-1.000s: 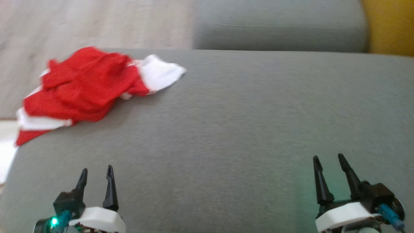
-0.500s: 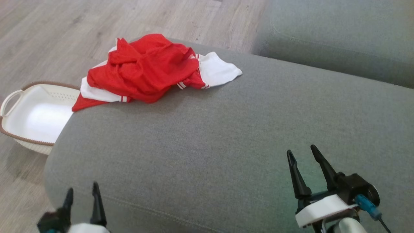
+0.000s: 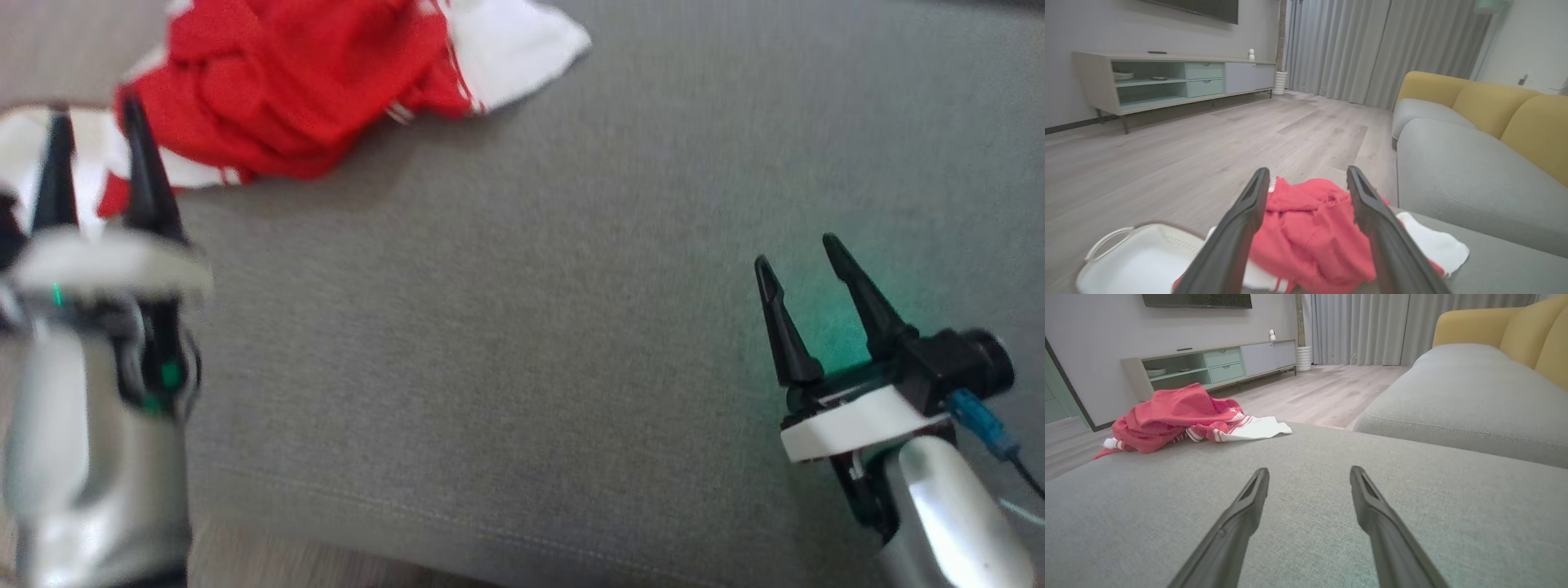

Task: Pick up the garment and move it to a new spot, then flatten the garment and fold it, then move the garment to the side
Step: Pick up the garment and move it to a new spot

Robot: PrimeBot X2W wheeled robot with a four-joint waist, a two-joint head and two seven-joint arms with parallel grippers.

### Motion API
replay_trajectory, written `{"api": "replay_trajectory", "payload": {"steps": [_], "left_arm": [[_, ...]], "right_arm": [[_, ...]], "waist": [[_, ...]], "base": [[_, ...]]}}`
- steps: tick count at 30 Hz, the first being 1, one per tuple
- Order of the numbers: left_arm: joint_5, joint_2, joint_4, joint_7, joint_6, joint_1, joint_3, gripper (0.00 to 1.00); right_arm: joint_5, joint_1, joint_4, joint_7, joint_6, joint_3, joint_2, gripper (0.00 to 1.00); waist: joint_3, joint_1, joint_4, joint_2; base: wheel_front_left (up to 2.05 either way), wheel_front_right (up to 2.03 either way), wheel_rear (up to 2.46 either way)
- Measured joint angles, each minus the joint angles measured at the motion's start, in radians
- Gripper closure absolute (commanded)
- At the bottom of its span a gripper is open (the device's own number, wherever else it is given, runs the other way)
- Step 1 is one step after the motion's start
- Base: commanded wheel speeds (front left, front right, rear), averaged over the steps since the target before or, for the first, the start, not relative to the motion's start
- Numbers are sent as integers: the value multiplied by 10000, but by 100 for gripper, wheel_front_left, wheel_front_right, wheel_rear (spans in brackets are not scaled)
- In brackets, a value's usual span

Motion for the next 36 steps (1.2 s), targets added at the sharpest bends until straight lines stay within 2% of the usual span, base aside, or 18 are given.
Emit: {"api": "replay_trajectory", "payload": {"steps": [4,8,9,10,11,16,17,18,19,25,29,32,36], "left_arm": [[-54,102,1229,593,15,-1785,-82,0],[-38,196,2957,1141,96,-2820,-182,0],[-38,196,2957,1141,96,-2820,-182,0],[-33,228,3781,1221,88,-3208,-282,0],[-33,228,3781,1221,88,-3208,-282,0],[276,366,5726,1206,-182,-3948,-725,0],[284,374,6090,1208,-184,-4022,-752,35],[316,405,6414,1208,-182,-4070,-798,85],[380,451,6690,1183,-174,-4113,-826,100],[648,995,7425,430,-211,-4201,-1012,100],[627,1344,7323,249,-533,-4615,-1028,100],[552,1480,6748,393,-836,-4876,-1101,100],[-25,1438,5315,1313,-1126,-4959,-1467,100]], "right_arm": [[-2,-219,-23,0,0,282,-267,0],[0,-377,-132,0,0,570,-428,0],[0,-377,-132,0,0,570,-428,0],[0,-510,-261,-13,0,614,-476,0],[0,-510,-261,-13,0,614,-476,0],[8,-627,-288,-54,0,765,-583,0],[10,-623,-270,-54,0,786,-614,0],[10,-622,-230,-54,0,794,-640,0],[12,-616,-194,-54,0,794,-644,0],[119,-529,-63,-52,0,813,-380,0],[192,-130,-15,-52,0,700,-86,0],[274,288,52,-52,0,583,144,0],[278,672,73,-52,0,407,364,0]], "waist": [[944,1,-149,0],[1624,1,-361,0],[1624,1,-361,0],[1809,0,-512,0],[1809,0,-512,0],[1877,-1,-852,0],[1832,-2,-889,0],[1779,-3,-920,0],[1716,-3,-952,0],[1083,-3,-1142,0],[470,-4,-1227,0],[-31,-4,-1294,0],[-716,-4,-1395,0]], "base": [[0,0,0],[0,0,0],[0,0,0],[0,0,0],[0,0,0],[0,0,0],[0,0,0],[0,0,0],[0,0,0],[0,0,0],[0,0,0],[0,0,0],[0,0,0]]}}
